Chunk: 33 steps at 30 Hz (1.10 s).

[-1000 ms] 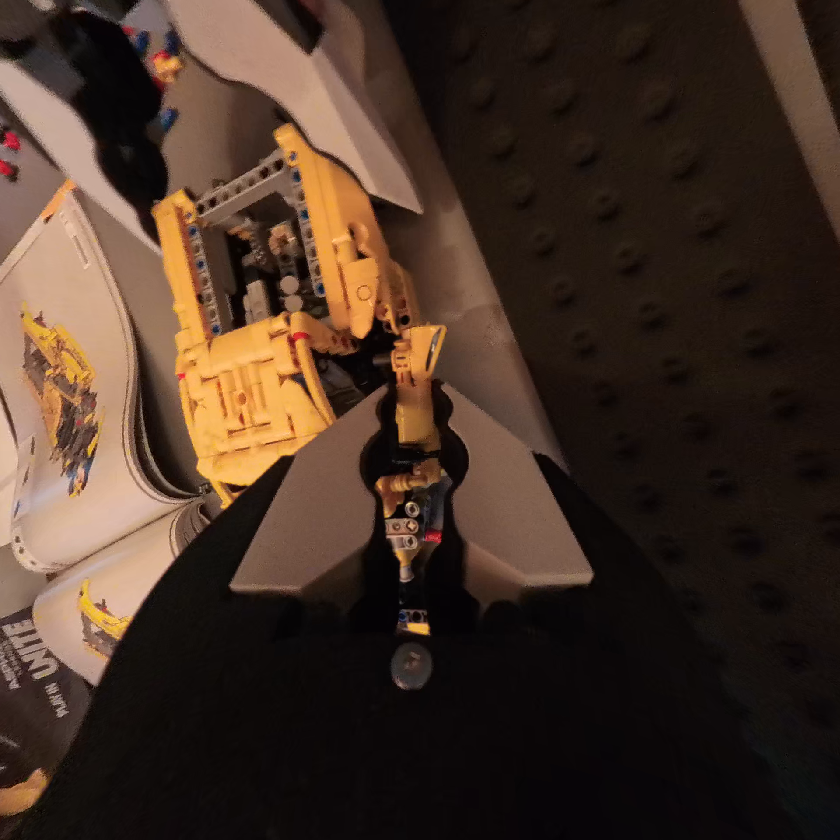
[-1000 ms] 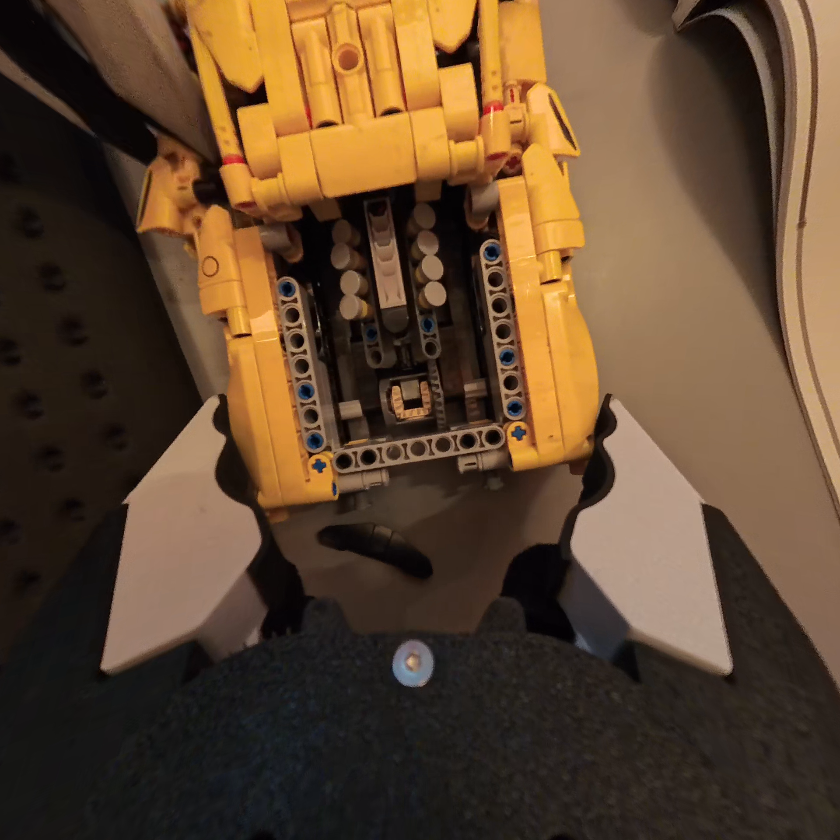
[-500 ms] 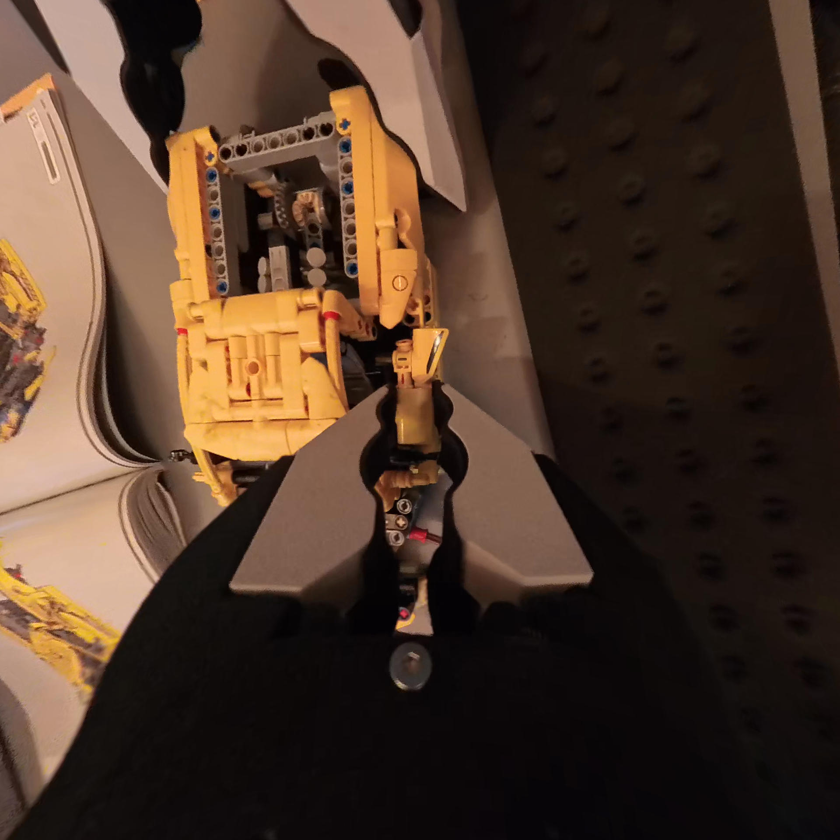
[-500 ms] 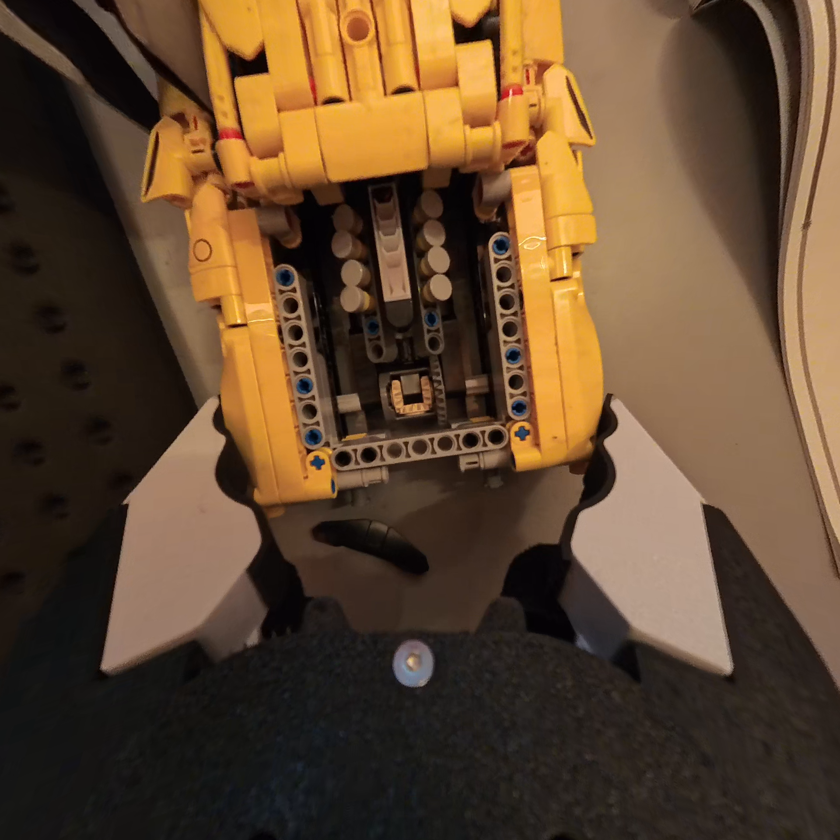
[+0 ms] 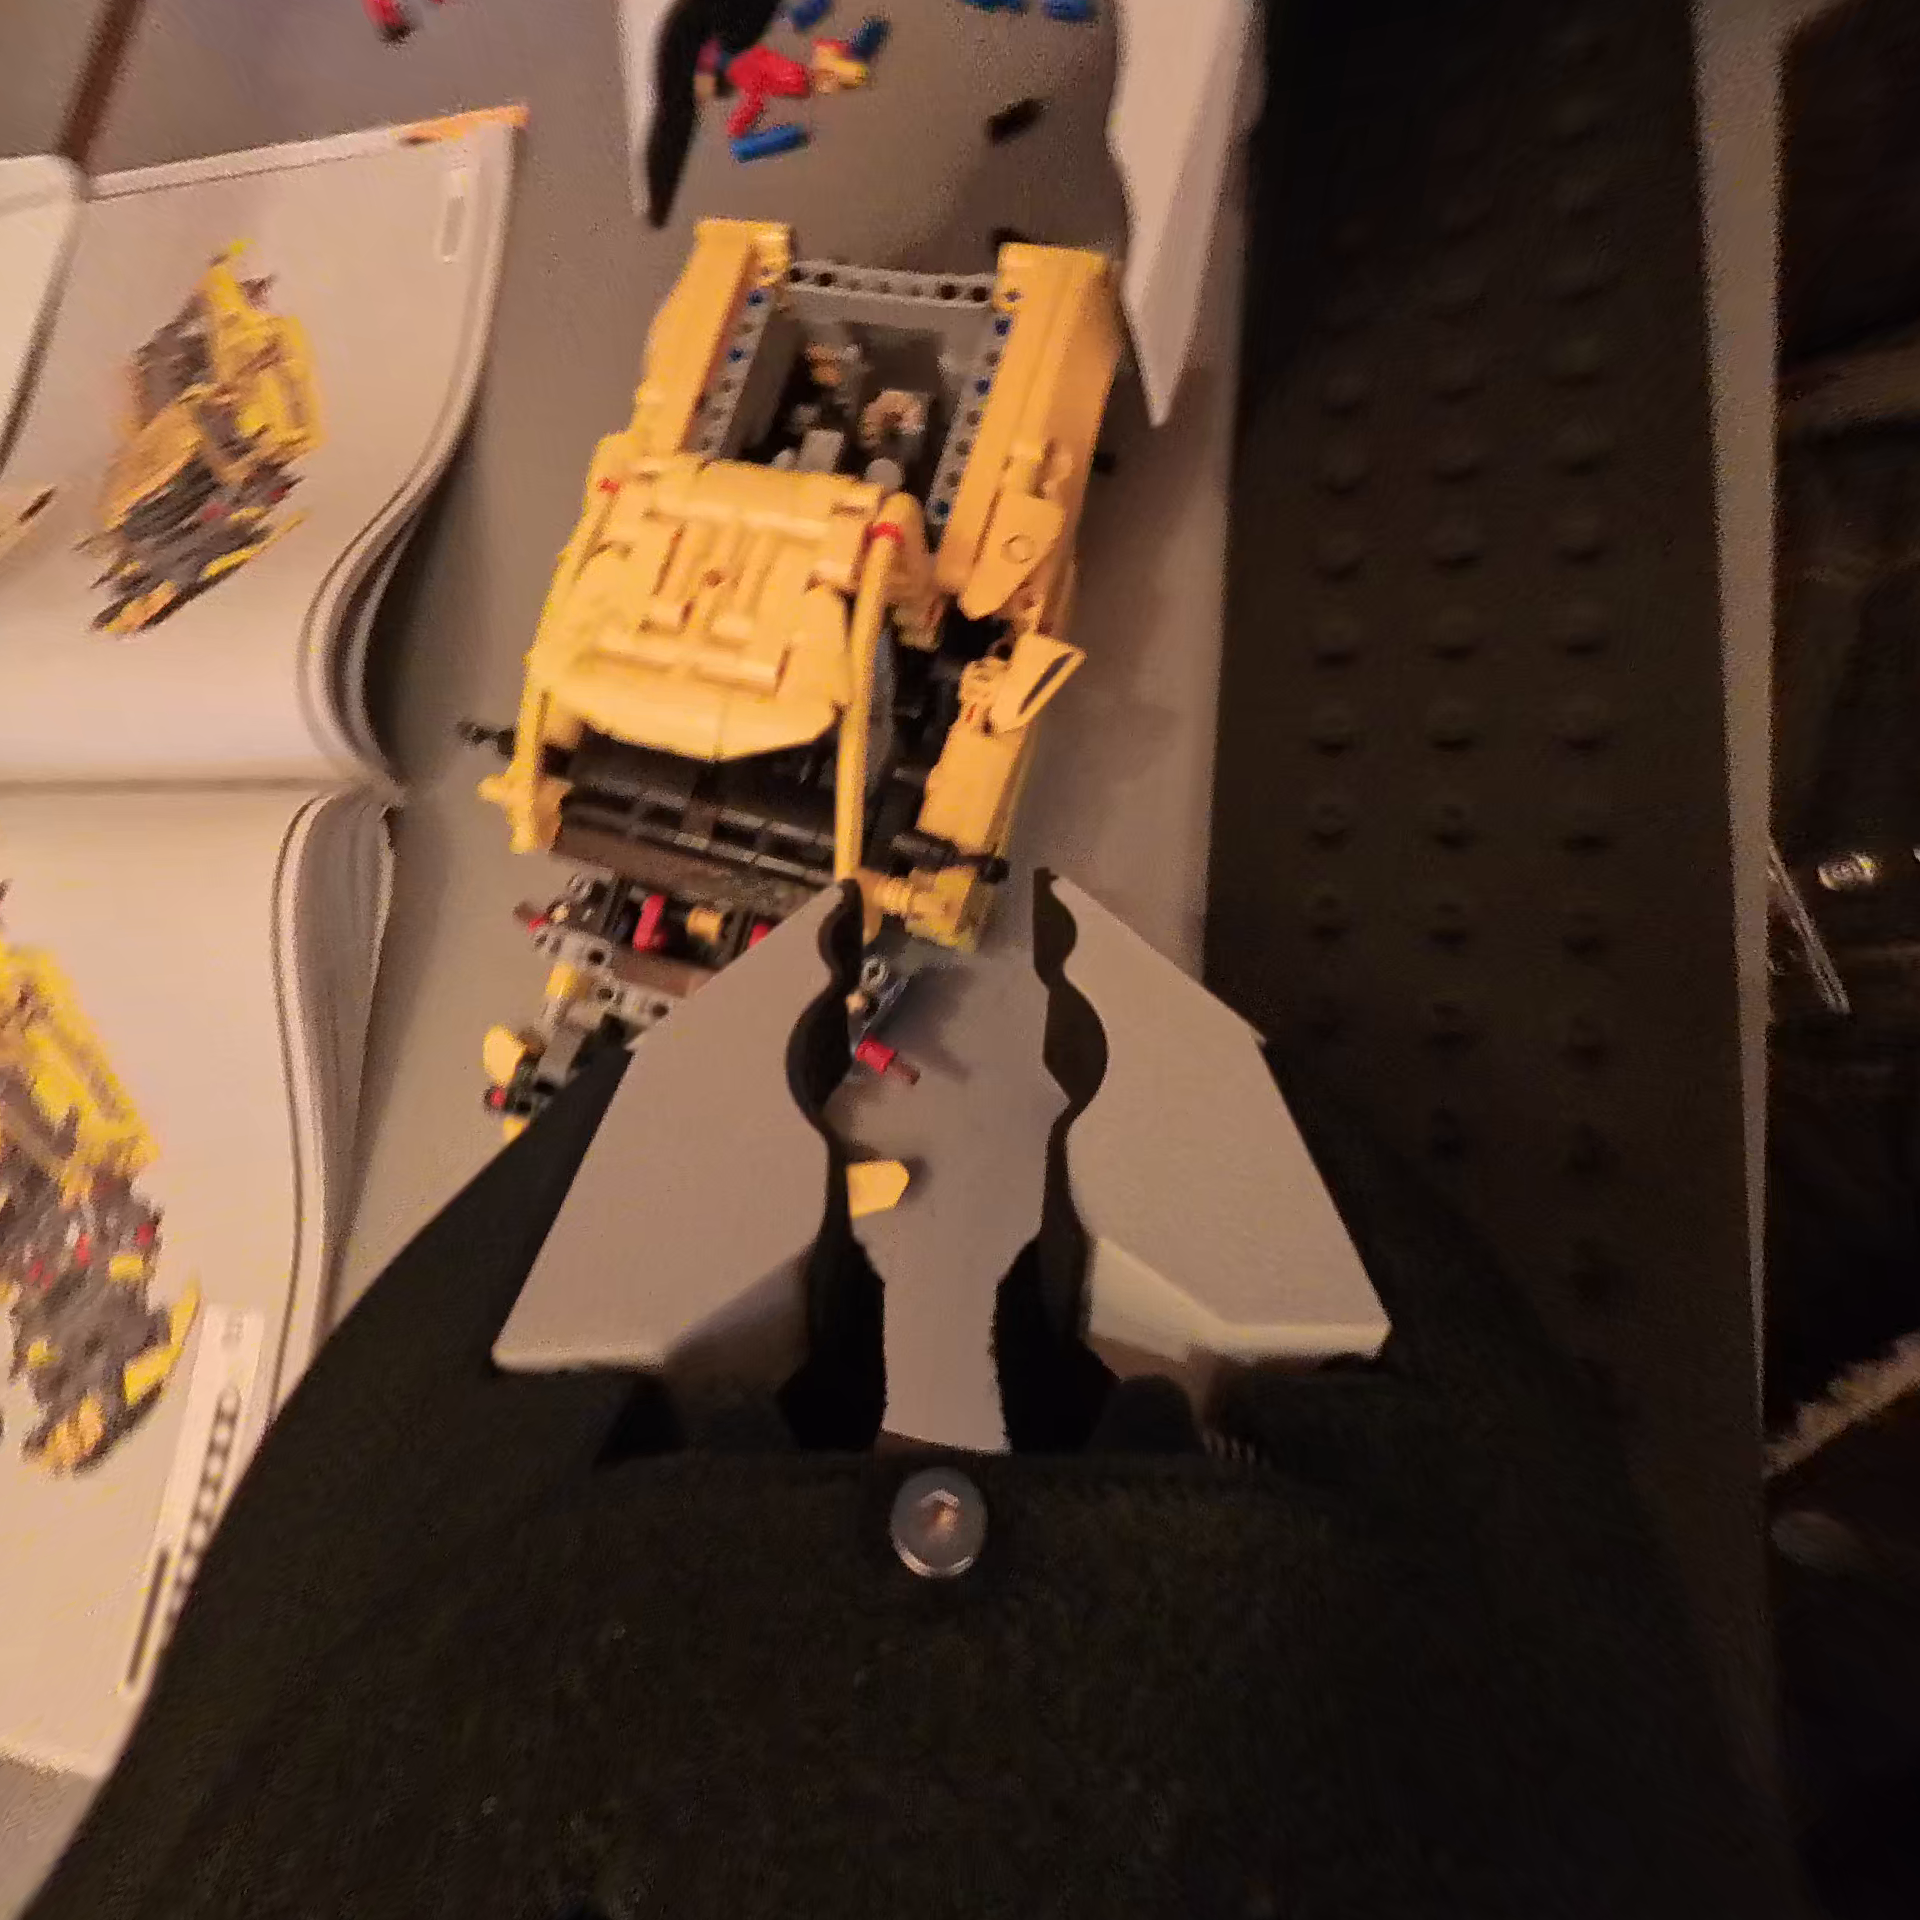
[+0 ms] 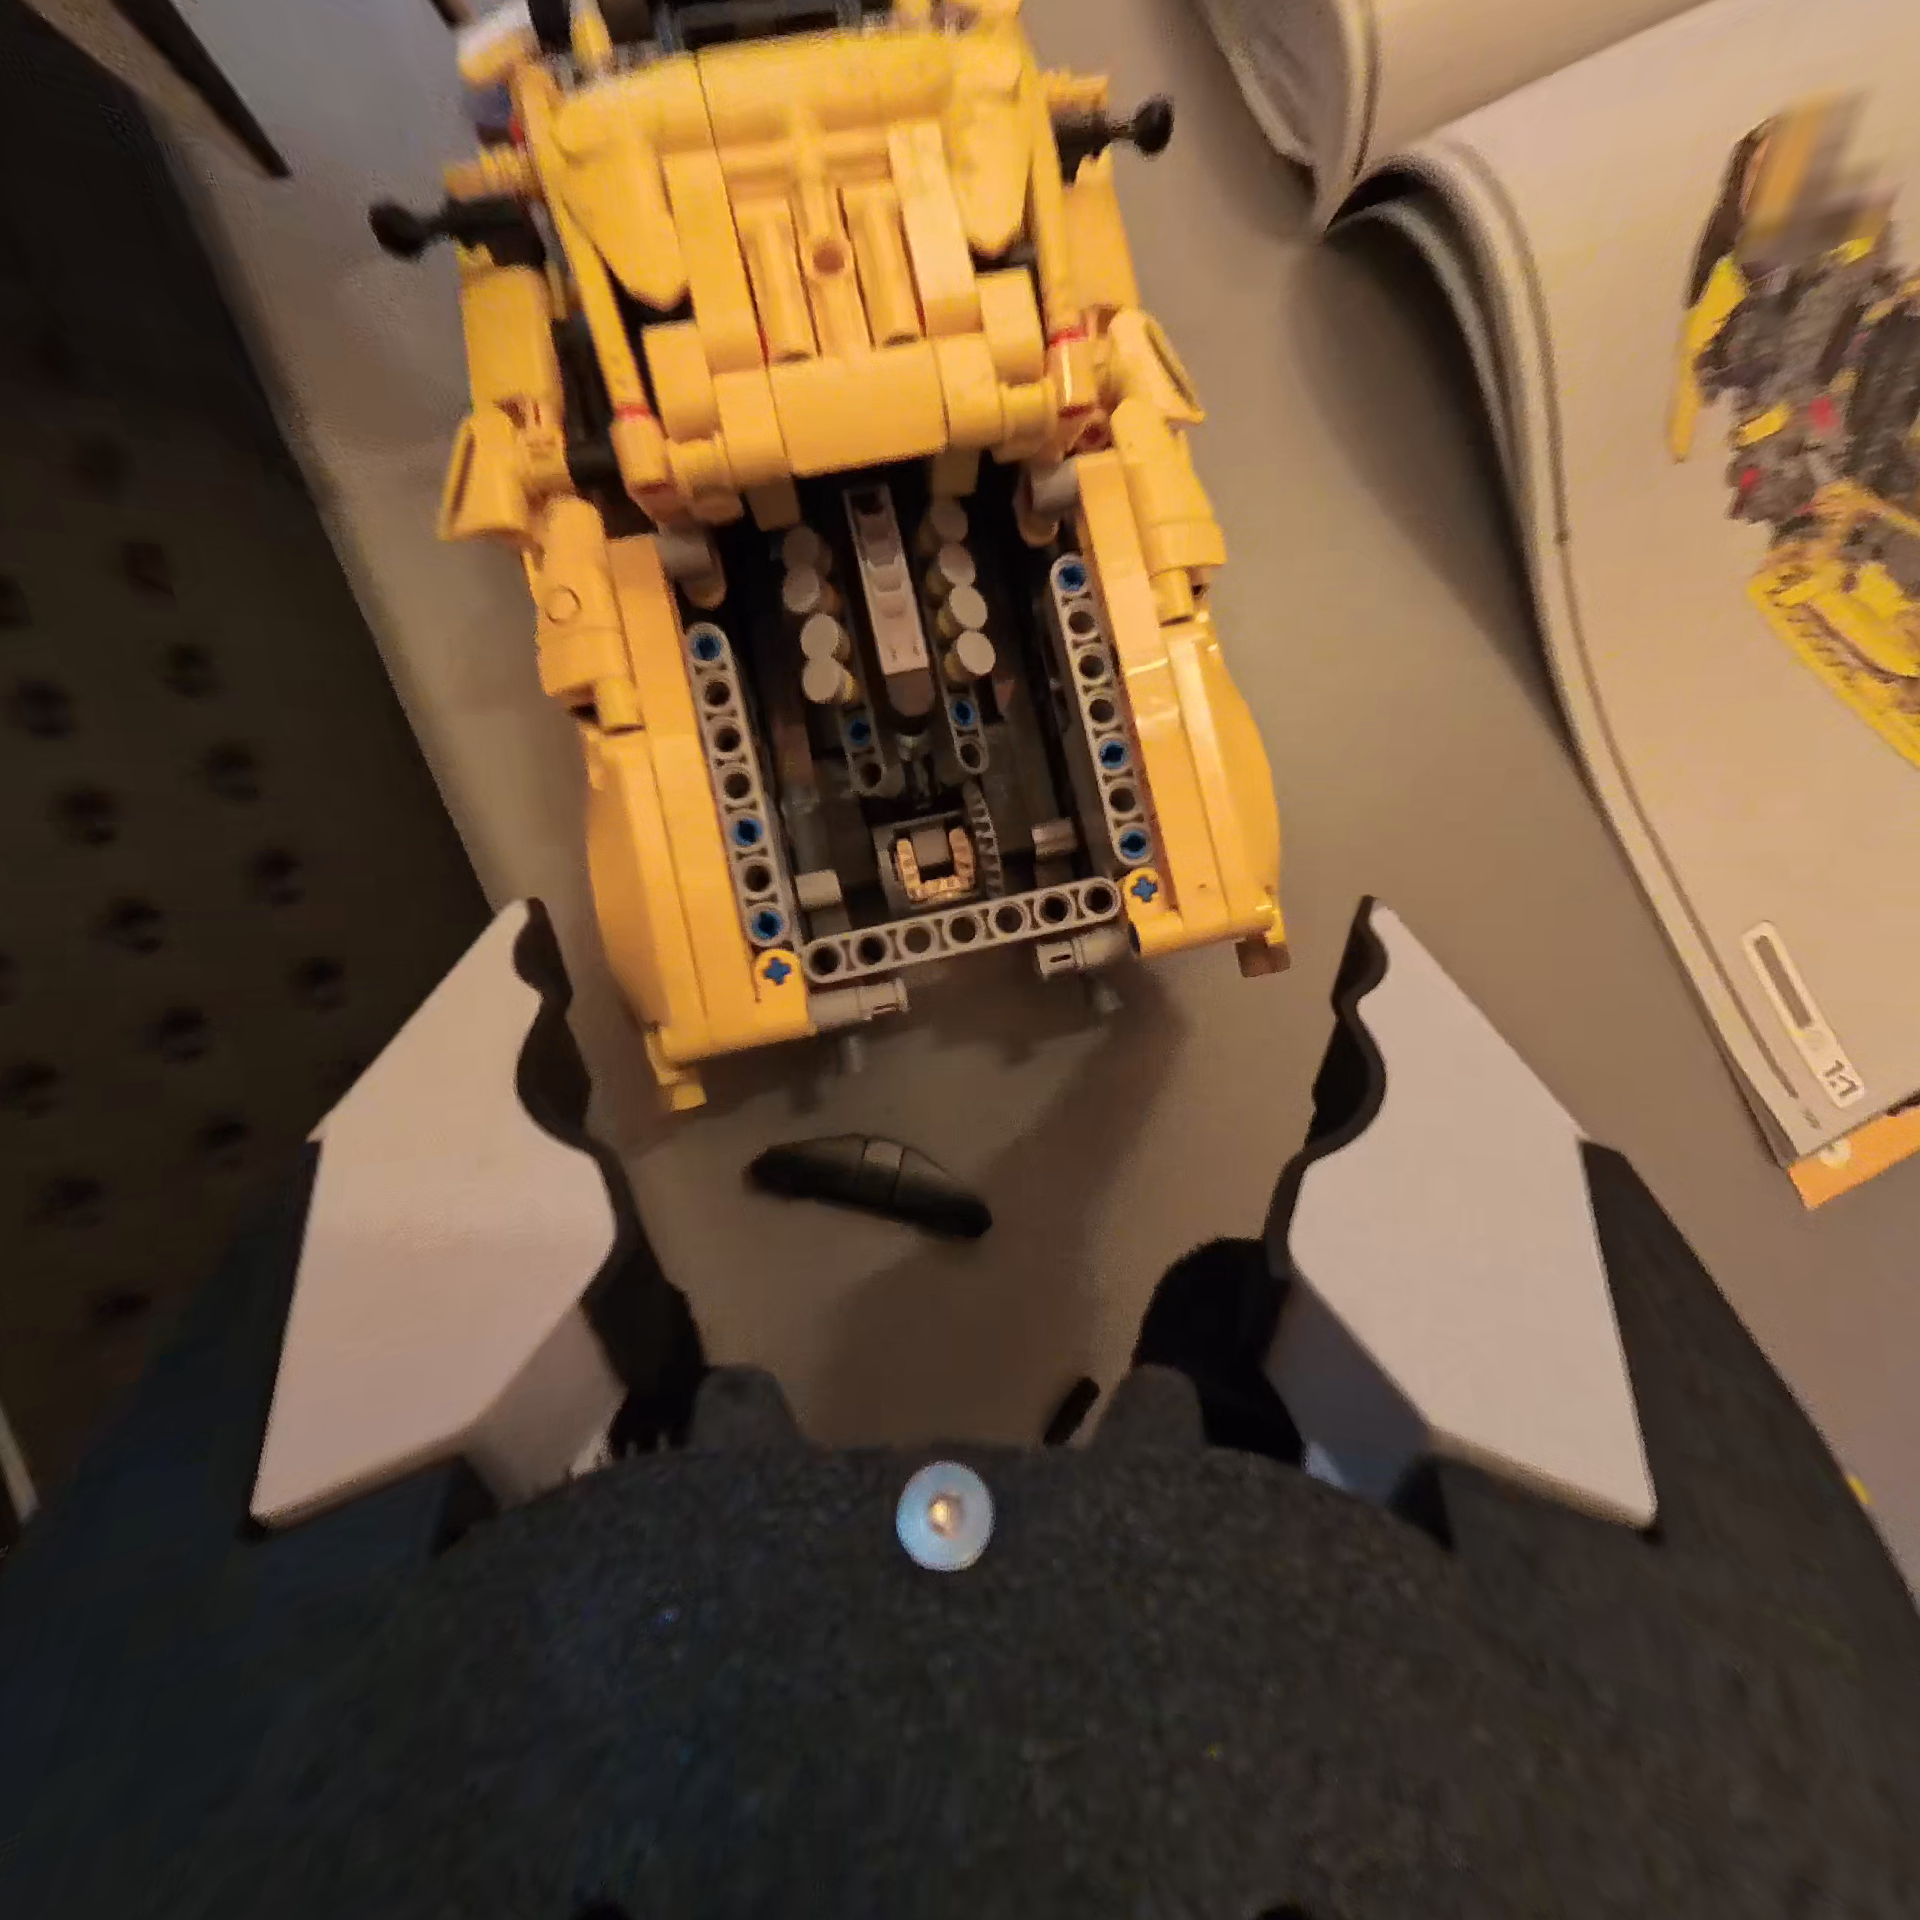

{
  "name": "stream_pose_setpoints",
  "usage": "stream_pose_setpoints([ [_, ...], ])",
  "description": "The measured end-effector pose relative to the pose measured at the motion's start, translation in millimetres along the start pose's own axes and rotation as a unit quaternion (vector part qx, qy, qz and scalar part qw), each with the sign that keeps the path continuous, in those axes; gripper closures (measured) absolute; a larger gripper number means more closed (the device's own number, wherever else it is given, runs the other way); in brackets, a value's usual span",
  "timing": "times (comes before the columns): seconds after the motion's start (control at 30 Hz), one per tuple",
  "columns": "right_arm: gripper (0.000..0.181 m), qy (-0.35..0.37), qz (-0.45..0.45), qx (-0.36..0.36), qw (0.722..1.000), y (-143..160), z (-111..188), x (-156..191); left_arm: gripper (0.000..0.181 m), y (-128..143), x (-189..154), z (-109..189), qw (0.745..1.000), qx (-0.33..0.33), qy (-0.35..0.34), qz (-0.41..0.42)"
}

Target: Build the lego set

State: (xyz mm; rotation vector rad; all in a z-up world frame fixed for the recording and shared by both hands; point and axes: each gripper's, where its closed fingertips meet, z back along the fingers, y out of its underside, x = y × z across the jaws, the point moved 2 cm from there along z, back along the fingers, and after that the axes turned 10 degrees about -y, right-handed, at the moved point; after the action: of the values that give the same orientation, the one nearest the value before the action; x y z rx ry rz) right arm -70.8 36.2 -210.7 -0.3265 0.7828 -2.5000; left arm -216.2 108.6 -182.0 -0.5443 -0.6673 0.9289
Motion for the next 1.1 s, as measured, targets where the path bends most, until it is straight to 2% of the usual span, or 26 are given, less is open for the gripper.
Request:
stream_pose_setpoints([
  [0.13,0.041,0.014,0.001,-0.054,0.998,-19.2,8.1,13.8,0.148,2.0,7.5,12.6,0.992,-0.066,-0.044,0.098],
  [0.23,0.046,-0.001,-0.017,-0.104,0.994,-22.2,22.9,18.7,0.148,14.1,16.3,13.6,0.983,-0.073,-0.070,0.156],
  [0.3,0.062,0.028,-0.037,-0.090,0.995,-0.9,37.7,2.8,0.148,15.5,19.3,20.3,0.971,-0.105,-0.080,0.201],
  [0.37,0.099,0.026,-0.055,-0.057,0.997,30.7,50.5,-7.8,0.149,20.6,23.9,25.2,0.961,-0.116,-0.102,0.230],
  [0.4,0.112,0.031,-0.068,-0.039,0.996,48.0,56.2,-15.0,0.148,23.9,25.9,27.1,0.957,-0.119,-0.118,0.236],
  [0.47,0.126,0.017,-0.103,-0.009,0.994,77.1,62.1,-20.9,0.148,27.2,30.9,32.3,0.947,-0.139,-0.155,0.245],
  [0.53,0.136,-0.026,-0.123,-0.009,0.992,87.7,59.2,-10.8,0.149,28.1,34.5,38.4,0.936,-0.163,-0.176,0.259],
  [0.7,0.127,-0.028,-0.109,-0.006,0.994,85.0,35.6,10.5,0.149,25.6,41.2,49.5,0.913,-0.212,-0.160,0.309],
  [0.93,0.107,0.037,-0.085,0.029,0.995,69.8,16.3,22.7,0.149,22.6,37.2,50.0,0.916,-0.220,-0.149,0.301],
  [1.03,0.111,0.051,-0.106,0.029,0.993,68.3,14.3,22.5,0.149,22.0,34.1,46.8,0.922,-0.210,-0.150,0.288],
  [1.1,0.121,0.048,-0.106,0.020,0.993,64.6,11.8,24.1,0.149,21.4,31.9,45.2,0.926,-0.206,-0.150,0.279],
])
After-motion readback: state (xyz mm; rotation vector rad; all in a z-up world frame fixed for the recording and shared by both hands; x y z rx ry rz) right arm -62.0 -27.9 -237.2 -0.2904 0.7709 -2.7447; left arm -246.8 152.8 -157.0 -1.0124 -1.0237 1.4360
